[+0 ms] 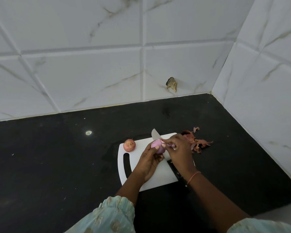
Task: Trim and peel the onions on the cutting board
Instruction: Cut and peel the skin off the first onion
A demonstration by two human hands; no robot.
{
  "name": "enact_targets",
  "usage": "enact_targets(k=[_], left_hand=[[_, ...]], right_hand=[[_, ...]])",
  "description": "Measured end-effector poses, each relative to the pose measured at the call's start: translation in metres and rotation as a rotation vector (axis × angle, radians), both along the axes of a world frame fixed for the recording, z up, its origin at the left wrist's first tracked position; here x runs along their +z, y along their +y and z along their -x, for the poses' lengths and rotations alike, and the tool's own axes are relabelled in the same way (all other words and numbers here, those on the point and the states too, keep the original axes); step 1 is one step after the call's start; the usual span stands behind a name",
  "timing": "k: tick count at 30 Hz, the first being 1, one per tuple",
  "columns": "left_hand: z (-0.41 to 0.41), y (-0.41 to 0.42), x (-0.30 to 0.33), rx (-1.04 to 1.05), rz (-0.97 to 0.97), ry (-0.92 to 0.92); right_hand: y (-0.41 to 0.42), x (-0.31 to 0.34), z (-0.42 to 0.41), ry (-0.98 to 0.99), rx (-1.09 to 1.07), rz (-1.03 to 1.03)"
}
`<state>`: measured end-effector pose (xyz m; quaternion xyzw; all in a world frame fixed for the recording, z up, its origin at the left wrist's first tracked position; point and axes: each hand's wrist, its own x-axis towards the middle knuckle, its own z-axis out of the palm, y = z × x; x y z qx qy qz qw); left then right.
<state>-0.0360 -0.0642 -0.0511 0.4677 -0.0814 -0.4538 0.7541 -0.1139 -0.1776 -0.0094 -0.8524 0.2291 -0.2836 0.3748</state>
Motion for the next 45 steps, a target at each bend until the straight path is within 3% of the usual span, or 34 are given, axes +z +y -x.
enact_targets(k=[6, 21, 29, 34, 45], left_hand=[[-0.004, -0.002, -0.011, 0.027, 0.032, 0.029], [0.000, -0.004, -0.007, 0.075, 0.036, 0.017], [0.000, -0.003, -0.006, 0.049, 0.017, 0.011], [-0.001, -0.001, -0.004, 0.034, 0.034, 0.047], [0.000, 0.002, 0.000, 0.047, 0.089, 0.077]], right_hand=[[0.007, -0.011, 0.000, 0.063, -0.023, 0.072], [0.010, -0.002, 0.009, -0.045, 0.054, 0.075], [0.004, 0.004, 0.011, -0.066, 0.027, -0.104], [-0.002, 0.007, 0.008, -0.096, -0.023, -0.399], [-0.014, 0.002, 0.016, -0.115, 0.194, -0.417]])
